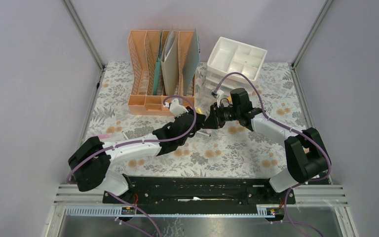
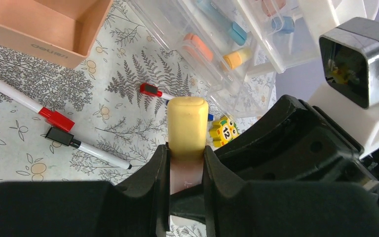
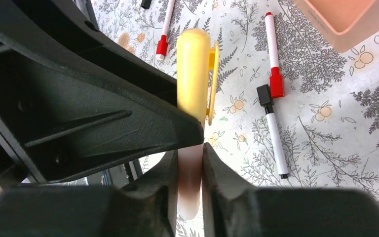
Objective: Organize the desk
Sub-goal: Place the stationery in the drawer.
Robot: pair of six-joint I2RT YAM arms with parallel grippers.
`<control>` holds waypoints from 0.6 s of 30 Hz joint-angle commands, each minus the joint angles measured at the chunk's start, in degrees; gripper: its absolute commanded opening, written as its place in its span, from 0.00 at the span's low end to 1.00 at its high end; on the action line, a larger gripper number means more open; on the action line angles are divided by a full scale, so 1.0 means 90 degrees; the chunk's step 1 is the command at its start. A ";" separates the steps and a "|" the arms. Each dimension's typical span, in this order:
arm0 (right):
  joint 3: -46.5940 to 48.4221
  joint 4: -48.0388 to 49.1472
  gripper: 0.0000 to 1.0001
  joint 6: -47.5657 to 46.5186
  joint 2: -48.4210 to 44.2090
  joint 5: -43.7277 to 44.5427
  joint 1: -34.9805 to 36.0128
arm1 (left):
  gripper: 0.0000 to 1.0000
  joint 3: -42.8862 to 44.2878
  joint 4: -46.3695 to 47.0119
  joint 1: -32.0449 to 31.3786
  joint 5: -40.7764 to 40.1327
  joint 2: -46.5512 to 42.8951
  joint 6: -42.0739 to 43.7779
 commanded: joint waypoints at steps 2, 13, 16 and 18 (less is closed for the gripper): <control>0.0107 0.0234 0.10 0.0137 0.0034 0.0069 0.0078 | 0.04 0.0222 0.0297 -0.0051 0.0017 -0.0162 0.0239; 0.0371 -0.0611 0.00 -0.0972 -0.0186 -0.0015 0.0056 | 0.72 -0.0853 0.1209 -0.0049 0.0755 -0.1276 0.1504; 0.0468 -0.0959 0.00 -0.1417 -0.0261 0.0049 0.0029 | 0.94 -0.1312 0.1555 -0.0035 0.0907 -0.1845 0.1842; 0.0525 -0.1150 0.00 -0.1697 -0.0349 0.0129 -0.0011 | 0.99 -0.1458 0.1408 0.0008 0.0934 -0.2164 0.2095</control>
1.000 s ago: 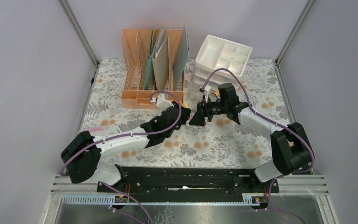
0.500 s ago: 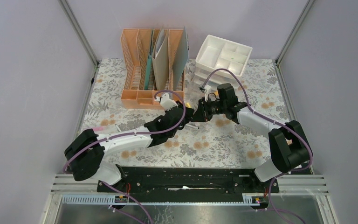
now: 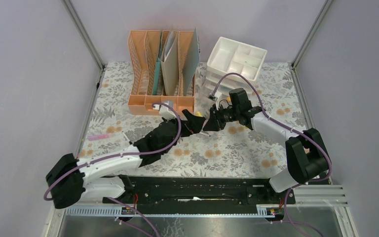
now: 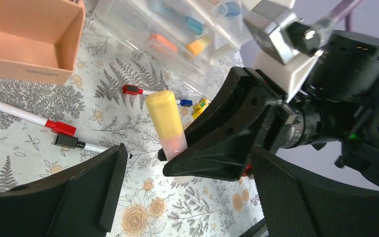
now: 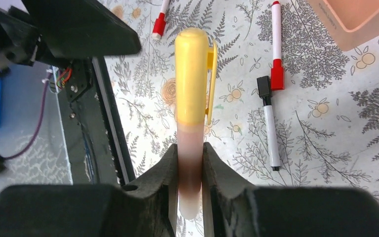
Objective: Organize the desk
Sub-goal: Place the stationery in the drawer.
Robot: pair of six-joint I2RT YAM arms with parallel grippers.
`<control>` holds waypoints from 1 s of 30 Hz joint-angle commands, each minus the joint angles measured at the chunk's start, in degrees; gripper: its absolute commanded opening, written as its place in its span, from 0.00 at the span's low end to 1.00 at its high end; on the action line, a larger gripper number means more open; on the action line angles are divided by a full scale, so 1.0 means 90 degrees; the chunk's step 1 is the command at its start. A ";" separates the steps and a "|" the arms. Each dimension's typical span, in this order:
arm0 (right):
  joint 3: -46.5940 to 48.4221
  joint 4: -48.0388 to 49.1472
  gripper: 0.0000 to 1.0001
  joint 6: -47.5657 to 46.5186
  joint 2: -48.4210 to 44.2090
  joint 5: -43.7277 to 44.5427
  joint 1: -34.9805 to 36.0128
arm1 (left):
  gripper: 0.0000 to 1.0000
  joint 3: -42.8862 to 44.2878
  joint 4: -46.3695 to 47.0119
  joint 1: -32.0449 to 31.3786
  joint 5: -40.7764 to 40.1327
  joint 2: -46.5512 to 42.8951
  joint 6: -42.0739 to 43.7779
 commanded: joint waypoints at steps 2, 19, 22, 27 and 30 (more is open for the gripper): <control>0.0383 -0.0645 0.00 -0.1114 -0.0517 0.0231 -0.0071 | 0.99 -0.0402 0.0281 0.0076 0.0278 -0.0944 0.0939; 0.1480 -0.2257 0.00 -0.3625 -0.1222 0.2215 -0.0523 | 0.99 -0.1022 -0.1753 0.0650 -0.0122 -0.2766 0.1528; 0.1997 -0.2257 0.00 -0.3625 -0.0892 0.2215 -0.0533 | 0.99 -0.0985 -0.1926 0.0685 -0.0255 -0.2814 0.1601; 0.2617 -0.2257 0.00 -0.3625 -0.0224 0.2215 -0.0534 | 0.99 -0.0980 -0.2044 0.0713 -0.0431 -0.2853 0.1666; 0.2912 -0.2631 0.00 -0.4564 0.0145 0.4688 -0.0533 | 0.99 -0.0982 -0.2125 0.0744 -0.0513 -0.2849 0.1695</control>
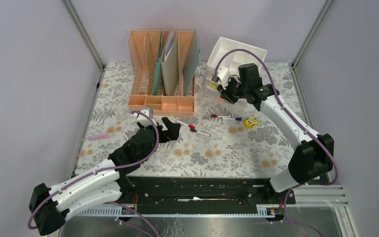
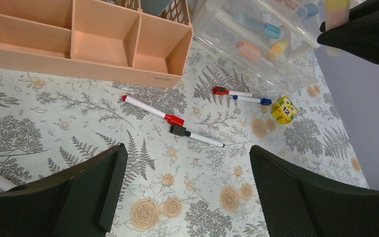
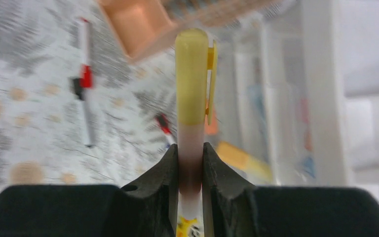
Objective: Organize the desk
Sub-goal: Place the stationery in the drawer.
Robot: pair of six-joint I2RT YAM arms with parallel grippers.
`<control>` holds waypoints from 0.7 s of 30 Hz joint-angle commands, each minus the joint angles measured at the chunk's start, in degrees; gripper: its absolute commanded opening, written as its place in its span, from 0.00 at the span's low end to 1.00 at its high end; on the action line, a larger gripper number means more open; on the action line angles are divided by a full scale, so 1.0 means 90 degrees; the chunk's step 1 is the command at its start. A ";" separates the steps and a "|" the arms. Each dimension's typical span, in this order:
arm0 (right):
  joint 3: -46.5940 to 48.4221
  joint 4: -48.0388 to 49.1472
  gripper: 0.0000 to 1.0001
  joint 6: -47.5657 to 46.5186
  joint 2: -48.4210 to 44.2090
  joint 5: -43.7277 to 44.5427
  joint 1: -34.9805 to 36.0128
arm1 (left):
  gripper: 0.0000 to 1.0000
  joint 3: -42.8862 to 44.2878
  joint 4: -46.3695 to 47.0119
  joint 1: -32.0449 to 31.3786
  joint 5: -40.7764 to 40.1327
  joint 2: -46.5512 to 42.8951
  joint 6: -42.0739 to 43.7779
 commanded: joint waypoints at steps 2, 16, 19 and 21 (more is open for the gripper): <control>0.0664 -0.0378 0.00 -0.0875 0.0647 0.2345 -0.0037 | 0.99 0.0033 -0.0077 0.0074 -0.0303 -0.0104 0.0195; 0.1084 -0.0227 0.24 -0.0745 0.1719 0.2990 -0.0032 | 0.99 -0.0006 -0.0313 0.0140 -0.0456 -0.0297 0.0179; 0.1145 -0.0232 0.46 -0.0633 0.1883 0.3025 -0.0040 | 0.99 -0.0002 -0.0347 0.0152 -0.0467 -0.0315 0.0150; 0.1188 -0.0236 0.58 -0.0520 0.1931 0.3027 -0.0032 | 0.99 0.0003 -0.0380 0.0160 -0.0467 -0.0333 0.0132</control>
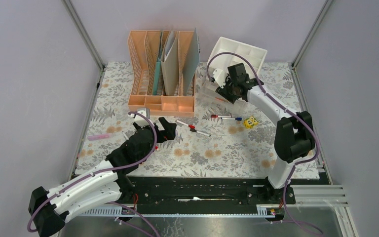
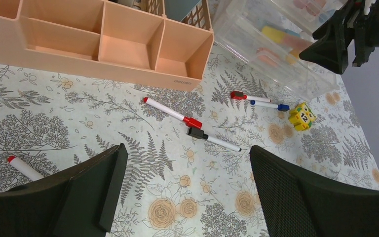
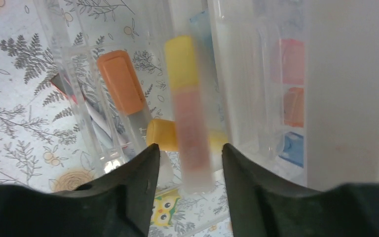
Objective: Organize the desk
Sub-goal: Place the stationery in the drawer, then pick up the stationery from the corner of the board.
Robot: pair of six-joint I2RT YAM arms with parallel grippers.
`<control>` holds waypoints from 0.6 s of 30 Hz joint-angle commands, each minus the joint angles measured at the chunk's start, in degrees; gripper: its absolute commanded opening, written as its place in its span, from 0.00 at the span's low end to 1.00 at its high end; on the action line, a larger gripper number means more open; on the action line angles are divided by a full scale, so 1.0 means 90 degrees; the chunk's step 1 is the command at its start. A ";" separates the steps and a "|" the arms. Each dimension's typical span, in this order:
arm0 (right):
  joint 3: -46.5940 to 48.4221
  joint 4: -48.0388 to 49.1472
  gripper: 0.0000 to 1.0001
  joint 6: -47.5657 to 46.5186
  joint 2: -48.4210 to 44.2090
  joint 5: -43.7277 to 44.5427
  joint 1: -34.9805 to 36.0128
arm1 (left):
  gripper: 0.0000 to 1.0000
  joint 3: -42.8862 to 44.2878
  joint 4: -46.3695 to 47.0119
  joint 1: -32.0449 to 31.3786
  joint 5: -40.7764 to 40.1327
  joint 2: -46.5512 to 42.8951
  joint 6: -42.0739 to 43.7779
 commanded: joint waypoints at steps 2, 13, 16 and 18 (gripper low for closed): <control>0.0379 0.0038 0.67 0.0304 0.0062 0.0039 -0.0003 | 0.99 0.0001 -0.0006 0.0071 -0.0127 -0.0133 0.0001; -0.0040 -0.0678 0.80 0.1324 -0.1653 -0.2367 -0.0016 | 0.99 0.0205 -0.0404 0.0743 0.0504 0.0004 -0.0349; -0.0776 -0.0696 0.86 0.1520 -0.2327 -0.3822 -0.0022 | 0.99 0.0248 -0.0678 0.1144 0.0782 0.0072 -0.0568; -0.1215 -0.0568 0.89 0.1716 -0.2642 -0.4751 -0.0023 | 0.99 0.0329 -0.0950 0.1485 0.0937 0.0142 -0.0681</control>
